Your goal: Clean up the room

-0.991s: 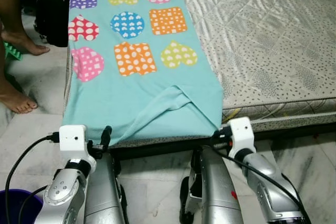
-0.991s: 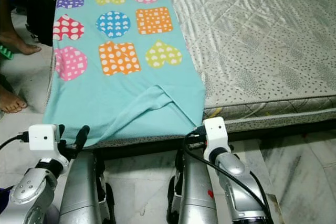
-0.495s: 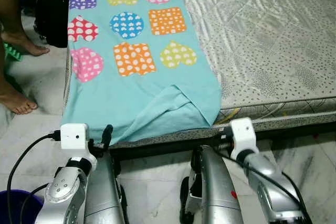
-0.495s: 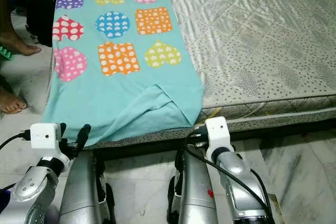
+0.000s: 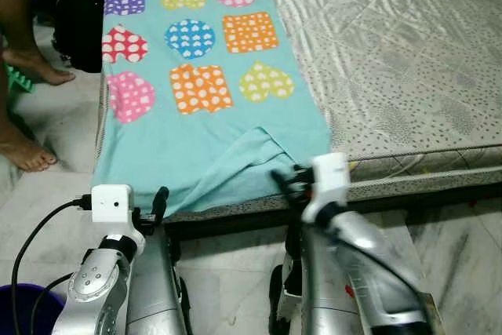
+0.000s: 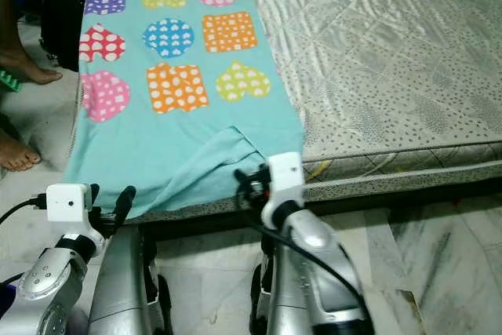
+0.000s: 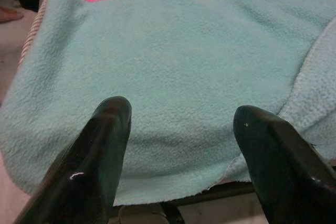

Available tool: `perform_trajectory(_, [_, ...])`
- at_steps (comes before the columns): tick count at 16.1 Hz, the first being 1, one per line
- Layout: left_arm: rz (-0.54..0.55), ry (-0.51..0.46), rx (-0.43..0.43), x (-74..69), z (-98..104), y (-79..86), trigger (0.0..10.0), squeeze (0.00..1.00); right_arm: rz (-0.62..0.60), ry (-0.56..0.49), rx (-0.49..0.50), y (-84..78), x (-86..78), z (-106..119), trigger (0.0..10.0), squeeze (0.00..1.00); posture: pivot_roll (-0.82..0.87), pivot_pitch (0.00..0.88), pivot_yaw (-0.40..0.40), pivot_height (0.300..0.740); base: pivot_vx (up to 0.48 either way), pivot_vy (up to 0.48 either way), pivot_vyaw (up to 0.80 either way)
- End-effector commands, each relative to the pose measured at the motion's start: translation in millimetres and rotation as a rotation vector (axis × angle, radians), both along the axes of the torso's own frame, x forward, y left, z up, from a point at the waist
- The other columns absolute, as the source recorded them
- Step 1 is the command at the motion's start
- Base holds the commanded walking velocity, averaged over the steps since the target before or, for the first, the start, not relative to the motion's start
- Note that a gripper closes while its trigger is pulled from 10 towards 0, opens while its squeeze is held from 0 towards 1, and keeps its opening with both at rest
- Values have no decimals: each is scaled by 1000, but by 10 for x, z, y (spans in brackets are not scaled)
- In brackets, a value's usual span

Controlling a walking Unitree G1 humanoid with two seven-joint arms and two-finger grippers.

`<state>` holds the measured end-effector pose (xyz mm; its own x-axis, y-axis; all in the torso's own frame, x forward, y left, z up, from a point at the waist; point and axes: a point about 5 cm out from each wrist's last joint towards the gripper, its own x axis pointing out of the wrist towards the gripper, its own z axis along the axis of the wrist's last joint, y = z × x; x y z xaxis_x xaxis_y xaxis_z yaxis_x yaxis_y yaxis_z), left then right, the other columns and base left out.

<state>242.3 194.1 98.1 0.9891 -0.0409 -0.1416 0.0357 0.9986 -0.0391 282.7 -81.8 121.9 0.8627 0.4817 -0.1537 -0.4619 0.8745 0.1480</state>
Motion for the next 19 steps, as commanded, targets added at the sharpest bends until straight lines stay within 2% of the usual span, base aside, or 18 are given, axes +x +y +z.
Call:
perform_trajectory(1, [1, 6, 11, -42, -16, 28, 10000, 0, 16, -7, -17, 135, 15, -37, 10000, 1000, 35, 269, -19, 540, 0, 0, 0])
perform_trajectory(4, [-9, -29, 24, -61, 71, 2, 10000, 0, -35, -74, -69, 398, 232, -43, 10000, 1000, 68, 288, -19, 540, 0, 0, 0])
perform_trajectory(6, [-13, -29, 23, -96, 82, -6, 10000, 0, -65, -106, -104, 438, 335, -30, 10000, 1000, 79, 298, -22, 540, 0, 0, 0])
perform_trajectory(8, [-15, -15, 20, -171, 86, -5, 10000, 0, -158, -141, -155, 424, 533, -12, 10000, 1000, 96, 313, -23, 540, 0, 0, 0])
perform_trajectory(12, [-136, 8, -10, -311, 119, -106, 10000, 0, -255, -190, -267, 287, 773, 36, 10000, 1000, 114, 323, -29, 540, 0, 0, 0])
perform_trajectory(14, [-147, 13, -19, -330, 119, -119, 10000, 0, -282, -191, -310, 222, 844, 41, 10000, 969, 112, 324, -32, 540, 0, 0, 0])
perform_trajectory(15, [-157, 12, -15, -331, 119, -132, 10000, 0, -282, -195, -344, 202, 867, 38, 10000, 631, 111, 323, -32, 540, 0, 0, 0])
perform_trajectory(16, [-165, 12, -14, -330, 120, -144, 10000, 0, -288, -193, -354, 189, 875, 30, 10000, 380, 110, 322, -34, 540, 0, 0, 0])
perform_trajectory(17, [-185, 12, -5, -322, 129, -177, 10000, 0, -294, -192, -385, 159, 898, 3, 10000, 0, 110, 319, -37, 540, 0, 0, 0])
perform_trajectory(19, [-188, 14, -7, -310, 133, -188, 10000, 0, -277, -175, -445, 133, 893, -79, 10000, 0, 109, 317, -39, 540, 0, 0, 0])
